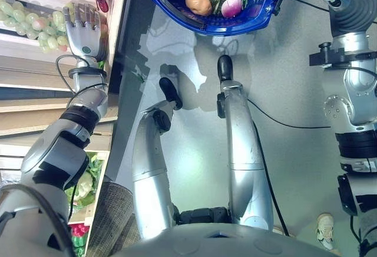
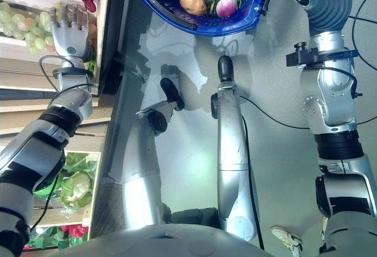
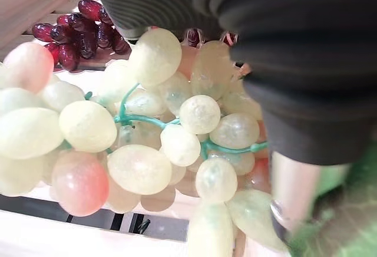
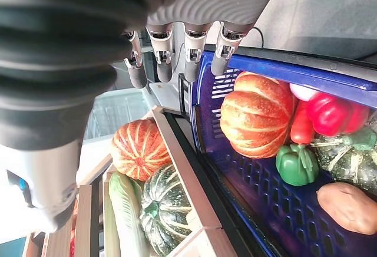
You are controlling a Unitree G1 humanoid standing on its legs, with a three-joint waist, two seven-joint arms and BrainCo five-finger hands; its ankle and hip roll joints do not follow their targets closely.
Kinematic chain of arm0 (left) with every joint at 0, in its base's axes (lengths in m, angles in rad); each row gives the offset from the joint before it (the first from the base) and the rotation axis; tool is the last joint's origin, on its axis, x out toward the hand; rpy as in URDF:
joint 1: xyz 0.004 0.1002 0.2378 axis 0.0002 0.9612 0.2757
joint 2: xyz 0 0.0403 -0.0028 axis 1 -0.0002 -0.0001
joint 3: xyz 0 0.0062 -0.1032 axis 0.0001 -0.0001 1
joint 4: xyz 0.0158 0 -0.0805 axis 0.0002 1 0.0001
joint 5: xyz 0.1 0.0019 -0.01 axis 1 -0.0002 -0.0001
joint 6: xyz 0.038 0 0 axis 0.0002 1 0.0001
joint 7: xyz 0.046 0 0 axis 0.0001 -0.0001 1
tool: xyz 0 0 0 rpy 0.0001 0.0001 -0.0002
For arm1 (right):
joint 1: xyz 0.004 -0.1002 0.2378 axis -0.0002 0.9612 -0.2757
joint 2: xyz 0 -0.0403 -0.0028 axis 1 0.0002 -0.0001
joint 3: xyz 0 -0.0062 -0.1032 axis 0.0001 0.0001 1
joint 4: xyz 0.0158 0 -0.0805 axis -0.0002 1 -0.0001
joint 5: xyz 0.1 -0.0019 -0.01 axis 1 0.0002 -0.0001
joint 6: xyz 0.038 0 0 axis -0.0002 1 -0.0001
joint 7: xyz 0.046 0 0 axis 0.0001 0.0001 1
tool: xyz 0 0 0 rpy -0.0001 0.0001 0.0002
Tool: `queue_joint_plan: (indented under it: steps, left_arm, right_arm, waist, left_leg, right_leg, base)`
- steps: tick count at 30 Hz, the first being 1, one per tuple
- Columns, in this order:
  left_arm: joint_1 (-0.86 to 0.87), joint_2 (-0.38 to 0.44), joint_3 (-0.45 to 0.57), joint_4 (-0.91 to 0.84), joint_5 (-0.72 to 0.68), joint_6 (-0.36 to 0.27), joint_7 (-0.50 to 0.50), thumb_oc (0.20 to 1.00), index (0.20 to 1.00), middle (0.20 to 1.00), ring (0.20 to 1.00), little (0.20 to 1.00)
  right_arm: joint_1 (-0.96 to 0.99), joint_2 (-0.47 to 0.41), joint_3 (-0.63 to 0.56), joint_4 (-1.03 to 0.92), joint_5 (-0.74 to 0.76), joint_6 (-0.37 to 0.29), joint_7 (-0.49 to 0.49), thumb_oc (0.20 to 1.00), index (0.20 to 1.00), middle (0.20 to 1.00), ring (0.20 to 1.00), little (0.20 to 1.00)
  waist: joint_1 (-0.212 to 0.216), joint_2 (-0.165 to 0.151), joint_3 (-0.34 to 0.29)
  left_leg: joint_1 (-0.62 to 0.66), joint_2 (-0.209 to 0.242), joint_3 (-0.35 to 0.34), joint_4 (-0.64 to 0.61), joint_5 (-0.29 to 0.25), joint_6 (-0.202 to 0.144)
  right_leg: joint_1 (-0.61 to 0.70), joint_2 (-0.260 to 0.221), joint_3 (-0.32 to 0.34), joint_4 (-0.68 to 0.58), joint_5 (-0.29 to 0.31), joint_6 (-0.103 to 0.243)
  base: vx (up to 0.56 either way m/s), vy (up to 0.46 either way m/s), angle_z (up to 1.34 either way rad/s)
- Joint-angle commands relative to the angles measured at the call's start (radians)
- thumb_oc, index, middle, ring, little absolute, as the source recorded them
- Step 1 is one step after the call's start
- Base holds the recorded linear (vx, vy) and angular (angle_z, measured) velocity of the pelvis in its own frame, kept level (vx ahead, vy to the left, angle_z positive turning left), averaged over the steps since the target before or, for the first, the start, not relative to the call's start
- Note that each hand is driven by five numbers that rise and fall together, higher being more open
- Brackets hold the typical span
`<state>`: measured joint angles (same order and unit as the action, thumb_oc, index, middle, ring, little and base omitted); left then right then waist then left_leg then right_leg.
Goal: Pick up fruits and vegetables into the basket
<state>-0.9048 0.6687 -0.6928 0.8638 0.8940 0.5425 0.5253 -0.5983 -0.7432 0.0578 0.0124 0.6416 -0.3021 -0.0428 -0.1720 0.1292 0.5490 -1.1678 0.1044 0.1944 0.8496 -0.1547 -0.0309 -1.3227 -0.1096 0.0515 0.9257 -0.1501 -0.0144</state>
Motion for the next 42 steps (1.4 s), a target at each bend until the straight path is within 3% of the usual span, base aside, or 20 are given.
queue_joint_plan:
  steps: [1,5,11,19,24,31,36,42]
  left_arm:
    - [0.077,0.039,0.047,0.186,-0.132,0.046,0.008,0.200,0.200,0.200,0.200,0.200]
    - [0.092,0.049,0.068,0.187,-0.252,0.002,0.106,0.200,0.200,0.200,0.200,0.200]
    - [0.105,0.084,0.148,0.150,-0.421,-0.128,0.228,0.200,0.200,0.200,0.200,0.200]
    - [0.138,0.125,0.250,0.069,-0.442,-0.241,0.307,0.200,0.200,0.200,0.200,0.200]
    - [0.164,0.141,0.323,-0.008,-0.617,-0.350,0.349,0.200,0.200,0.200,0.200,0.200]
    - [0.241,0.126,0.508,-0.208,-0.869,-0.622,0.333,0.200,0.200,0.200,0.200,0.200]
    - [0.296,0.084,0.583,-0.396,-0.968,-0.733,0.287,0.200,0.200,0.200,0.200,0.200]
    - [0.319,0.037,0.622,-0.605,-1.061,-0.777,0.174,0.200,0.200,0.200,0.200,0.200]
  right_arm:
    - [0.017,-0.012,0.009,-0.095,-0.036,-0.057,0.013,1.000,1.000,1.000,1.000,1.000]
    - [0.022,-0.026,0.015,-0.097,-0.063,-0.064,0.015,1.000,1.000,1.000,1.000,1.000]
    - [0.052,-0.037,0.026,-0.113,-0.099,-0.034,0.040,1.000,1.000,1.000,1.000,1.000]
    - [0.109,-0.039,0.037,-0.105,-0.159,-0.007,0.083,1.000,1.000,1.000,1.000,1.000]
    - [0.142,-0.048,0.069,-0.103,-0.232,0.031,0.099,1.000,1.000,1.000,1.000,1.000]
    - [0.173,-0.078,0.127,-0.056,-0.481,0.177,-0.007,1.000,1.000,1.000,1.000,1.000]
    - [0.145,-0.046,0.165,-0.086,-0.598,0.250,-0.001,1.000,1.000,1.000,1.000,1.000]
    - [0.063,0.011,0.242,-0.106,-0.701,0.370,-0.002,1.000,1.000,1.000,1.000,1.000]
  waist:
    - [-0.033,-0.029,-0.029]
    - [-0.028,-0.030,-0.029]
    - [-0.017,-0.031,-0.029]
    - [-0.006,-0.027,-0.029]
    - [0.006,-0.029,-0.029]
    - [0.047,-0.040,-0.029]
    - [0.076,-0.042,-0.029]
    - [0.109,-0.045,-0.029]
  left_leg:
    - [0.004,-0.035,0.021,-0.022,-0.038,-0.018]
    - [0.023,-0.038,0.021,-0.040,-0.032,-0.022]
    - [0.064,-0.039,0.019,-0.062,-0.023,-0.025]
    - [0.139,-0.041,0.024,-0.097,-0.012,-0.032]
    - [0.187,-0.047,0.021,-0.120,-0.005,-0.032]
    - [0.256,-0.063,0.002,-0.147,-0.009,-0.020]
    - [0.287,-0.080,-0.014,-0.162,-0.020,-0.005]
    - [0.324,-0.099,-0.032,-0.174,-0.031,0.008]
  right_leg:
    - [0.035,0.013,-0.053,-0.012,-0.027,0.052]
    - [0.057,0.011,-0.058,-0.030,-0.025,0.050]
    - [0.098,0.003,-0.069,-0.042,-0.027,0.048]
    - [0.172,-0.006,-0.078,-0.065,-0.032,0.046]
    - [0.227,-0.009,-0.086,-0.086,-0.033,0.046]
    - [0.319,-0.006,-0.117,-0.113,-0.043,0.048]
    - [0.358,-0.002,-0.131,-0.125,-0.053,0.052]
    - [0.403,-0.001,-0.147,-0.134,-0.060,0.054]
  base:
    - [-0.03,0.011,0.01]
    - [0.00,0.000,0.00]
    - [0.00,0.004,0.01]
    - [-0.01,0.010,0.06]
    - [0.00,-0.010,0.08]
    - [0.00,-0.076,0.10]
    - [0.00,-0.064,0.10]
    - [0.00,-0.065,0.08]
